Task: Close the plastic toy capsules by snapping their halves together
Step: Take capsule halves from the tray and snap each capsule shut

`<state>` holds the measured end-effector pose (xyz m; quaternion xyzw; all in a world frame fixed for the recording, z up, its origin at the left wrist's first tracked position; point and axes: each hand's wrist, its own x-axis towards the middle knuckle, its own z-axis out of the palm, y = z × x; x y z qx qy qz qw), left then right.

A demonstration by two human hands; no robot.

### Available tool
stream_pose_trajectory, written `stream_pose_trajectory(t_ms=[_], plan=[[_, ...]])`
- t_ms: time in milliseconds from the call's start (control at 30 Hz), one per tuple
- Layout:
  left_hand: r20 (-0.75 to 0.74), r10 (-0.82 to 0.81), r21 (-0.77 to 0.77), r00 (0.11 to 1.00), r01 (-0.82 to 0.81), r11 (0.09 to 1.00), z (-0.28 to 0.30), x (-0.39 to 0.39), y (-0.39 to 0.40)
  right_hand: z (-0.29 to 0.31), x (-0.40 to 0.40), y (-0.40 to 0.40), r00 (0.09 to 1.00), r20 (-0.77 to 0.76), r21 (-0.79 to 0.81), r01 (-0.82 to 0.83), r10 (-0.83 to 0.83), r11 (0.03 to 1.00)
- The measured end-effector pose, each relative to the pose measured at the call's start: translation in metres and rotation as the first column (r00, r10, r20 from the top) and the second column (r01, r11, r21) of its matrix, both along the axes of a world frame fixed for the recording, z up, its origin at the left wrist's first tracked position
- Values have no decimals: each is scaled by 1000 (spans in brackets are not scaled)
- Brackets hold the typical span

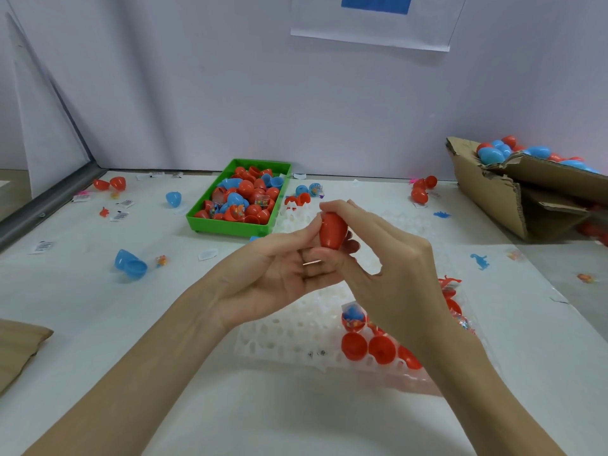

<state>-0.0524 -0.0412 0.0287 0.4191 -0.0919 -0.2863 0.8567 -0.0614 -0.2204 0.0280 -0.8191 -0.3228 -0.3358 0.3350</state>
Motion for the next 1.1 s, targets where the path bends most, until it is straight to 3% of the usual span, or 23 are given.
stream_pose_trajectory(t_ms=[133,200,233,300,367,433,500,600,700,767,1100], plan=[[160,75,58,984,-85,995,-3,1,-1,0,1,-1,987,-143,62,-70,78,996],[372,176,162,911,-251,954,-5,2,-2,-1,1,-2,946,-266,162,-143,183,976],[534,222,231,816,-393,890,-5,2,-3,-1,1,-2,890,-366,265,-181,273,947],[848,175,267,501,-687,676,-6,2,-2,3,2,-4,709,-535,528,-144,459,837],[973,37,178,229,-836,519,-9,3,-1,8,5,-8,499,-600,714,-18,625,700],[995,-47,96,83,-895,436,-11,4,-1,9,7,-9,358,-587,786,39,726,617],[997,-76,37,7,-914,403,-12,4,-1,7,6,-8,354,-557,808,25,751,588],[998,-64,44,18,-905,424,-10,4,0,3,6,-7,366,-496,846,-1,788,533],[977,51,148,208,-830,538,-9,2,-1,3,8,-9,367,-455,865,-33,811,500],[953,122,153,276,-790,594,-9,0,-4,5,6,-7,375,-436,868,-63,818,492],[954,97,162,284,-759,631,-8,4,2,6,1,-3,456,-502,780,-128,735,613]])
